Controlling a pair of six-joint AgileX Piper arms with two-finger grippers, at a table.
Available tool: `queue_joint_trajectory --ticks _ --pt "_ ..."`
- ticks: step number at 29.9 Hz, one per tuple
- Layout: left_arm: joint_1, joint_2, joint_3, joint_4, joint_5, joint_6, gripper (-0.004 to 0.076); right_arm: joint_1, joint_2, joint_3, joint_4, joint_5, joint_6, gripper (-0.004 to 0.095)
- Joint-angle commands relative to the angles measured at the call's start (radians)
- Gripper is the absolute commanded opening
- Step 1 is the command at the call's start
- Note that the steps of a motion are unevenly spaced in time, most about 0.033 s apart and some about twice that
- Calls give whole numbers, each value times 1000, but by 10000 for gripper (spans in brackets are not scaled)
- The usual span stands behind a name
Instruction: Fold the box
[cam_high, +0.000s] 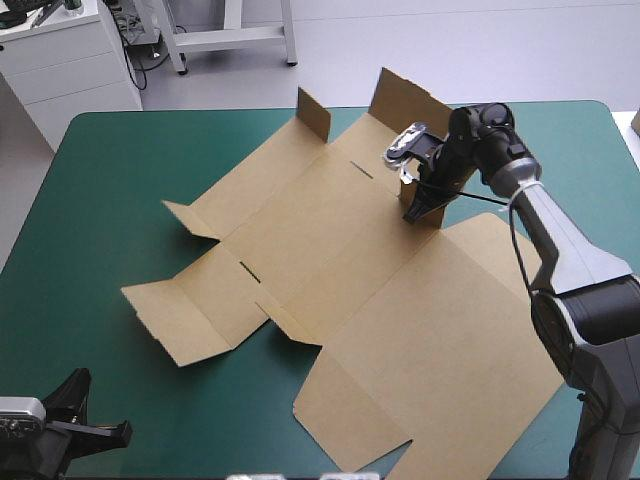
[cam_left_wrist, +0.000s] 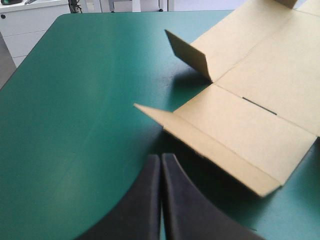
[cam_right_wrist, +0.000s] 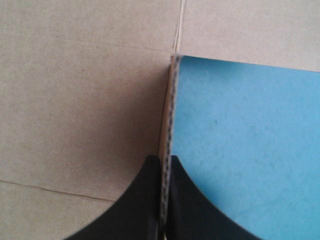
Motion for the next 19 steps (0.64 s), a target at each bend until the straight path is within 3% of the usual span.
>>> queue_joint_trajectory --ticks 1,9,13,19 --pt "-7 -9 -20 -5 -71 2 -32 69 -33 -88 -3 0 -149 -23" --pt "-7 -9 -20 -5 -71 2 -32 184 -13 -103 12 -101 -421 -24" --pt "-7 -9 -20 -5 -71 2 -32 203 9 -103 17 -172 -433 -23" --pt "-7 -9 -20 -5 -71 2 -32 203 60 -103 92 -188 -433 -23"
